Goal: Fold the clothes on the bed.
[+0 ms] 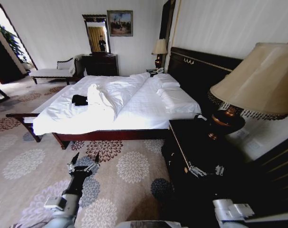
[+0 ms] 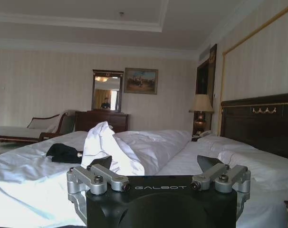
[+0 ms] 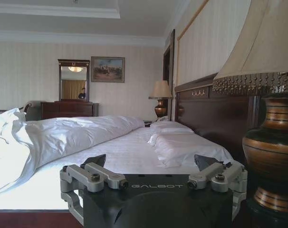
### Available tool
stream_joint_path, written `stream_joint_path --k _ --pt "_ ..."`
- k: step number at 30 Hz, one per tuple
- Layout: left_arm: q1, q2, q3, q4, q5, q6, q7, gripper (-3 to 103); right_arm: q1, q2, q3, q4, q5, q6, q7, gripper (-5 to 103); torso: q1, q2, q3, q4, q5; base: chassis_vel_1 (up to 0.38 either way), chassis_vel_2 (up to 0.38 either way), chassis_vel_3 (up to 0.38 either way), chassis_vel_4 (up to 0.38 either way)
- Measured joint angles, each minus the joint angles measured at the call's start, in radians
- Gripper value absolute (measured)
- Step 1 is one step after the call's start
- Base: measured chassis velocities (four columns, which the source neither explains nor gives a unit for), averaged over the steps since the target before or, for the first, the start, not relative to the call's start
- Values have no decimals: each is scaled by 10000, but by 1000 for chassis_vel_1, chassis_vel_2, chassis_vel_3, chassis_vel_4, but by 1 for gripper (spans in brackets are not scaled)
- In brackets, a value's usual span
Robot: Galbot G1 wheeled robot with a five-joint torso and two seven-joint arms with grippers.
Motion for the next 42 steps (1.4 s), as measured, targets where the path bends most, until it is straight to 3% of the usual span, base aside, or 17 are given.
stream_joint_path --k 2,7,8,9,13,21,42 --pt "-6 -46 106 21 -134 -354 96 100 -87 -16 12 360 1 -364 31 100 0 0 0 3 0 0 0 0 0" --pt "46 -80 253 121 -134 -634 129 100 -11 -35 56 267 99 -203 -45 100 0 0 0 3 -1 0 0 0 0" --pt "63 -79 286 125 -129 -663 126 100 38 -35 75 90 230 113 -210 100 0 0 0 3 2 0 0 0 0" --pt "109 -62 326 37 -117 -544 -27 100 277 -30 171 -590 501 1288 -773 100 0 0 0 4 4 0 0 0 0" --pt "145 -29 329 41 34 -495 -102 100 293 27 159 -757 610 1666 -902 100 0 0 0 3 3 0 0 0 0" --pt "263 13 351 -31 88 -488 -179 100 97 84 301 -502 197 1682 -1235 100 0 0 0 3 1 0 0 0 0" --pt "350 -49 284 -167 97 -484 -275 100 -91 302 348 -358 -250 1548 -930 100 -1 0 -1 3 1 0 0 0 0"
